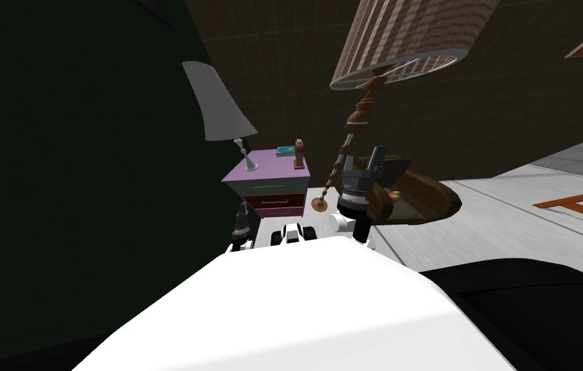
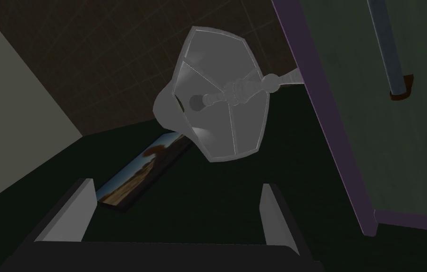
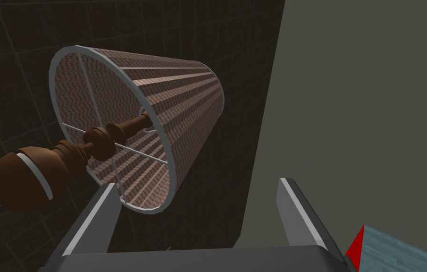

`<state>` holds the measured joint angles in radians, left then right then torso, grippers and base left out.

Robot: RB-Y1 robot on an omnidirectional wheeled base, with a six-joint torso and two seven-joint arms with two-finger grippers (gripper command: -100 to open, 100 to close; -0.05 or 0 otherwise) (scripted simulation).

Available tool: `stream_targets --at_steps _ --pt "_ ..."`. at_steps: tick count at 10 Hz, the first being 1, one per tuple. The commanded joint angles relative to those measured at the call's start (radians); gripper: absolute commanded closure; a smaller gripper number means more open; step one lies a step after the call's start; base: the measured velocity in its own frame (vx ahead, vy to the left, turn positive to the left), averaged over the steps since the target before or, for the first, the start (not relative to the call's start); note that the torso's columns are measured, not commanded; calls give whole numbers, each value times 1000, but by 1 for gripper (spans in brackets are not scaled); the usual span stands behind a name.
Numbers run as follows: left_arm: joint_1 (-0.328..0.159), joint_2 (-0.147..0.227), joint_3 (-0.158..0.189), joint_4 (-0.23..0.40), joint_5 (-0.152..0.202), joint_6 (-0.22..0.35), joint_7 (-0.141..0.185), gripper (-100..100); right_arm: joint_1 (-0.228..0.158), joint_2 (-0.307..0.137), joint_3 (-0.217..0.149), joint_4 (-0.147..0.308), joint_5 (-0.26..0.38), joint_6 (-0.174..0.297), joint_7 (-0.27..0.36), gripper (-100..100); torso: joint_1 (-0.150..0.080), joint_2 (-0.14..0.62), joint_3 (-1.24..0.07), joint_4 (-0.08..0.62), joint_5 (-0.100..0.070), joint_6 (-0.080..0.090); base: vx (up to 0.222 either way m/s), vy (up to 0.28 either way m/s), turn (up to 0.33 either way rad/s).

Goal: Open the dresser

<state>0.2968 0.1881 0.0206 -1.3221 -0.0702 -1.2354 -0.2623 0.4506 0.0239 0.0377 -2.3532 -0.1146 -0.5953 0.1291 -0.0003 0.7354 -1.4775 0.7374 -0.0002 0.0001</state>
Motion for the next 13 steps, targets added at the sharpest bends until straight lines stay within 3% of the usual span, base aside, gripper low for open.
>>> stream_targets --at_steps 1,13 --pt "-13 -7 -3 71 -5 -50 -18 -100 0 0 0 0 0 0 0 0 -1 2 1 0 0 0 108 -27 -25" --pt "-74 -55 -6 381 -18 -216 -74 -100 0 0 0 0 0 0 0 0 0 4 2 1 0 0 91 -2 -27"
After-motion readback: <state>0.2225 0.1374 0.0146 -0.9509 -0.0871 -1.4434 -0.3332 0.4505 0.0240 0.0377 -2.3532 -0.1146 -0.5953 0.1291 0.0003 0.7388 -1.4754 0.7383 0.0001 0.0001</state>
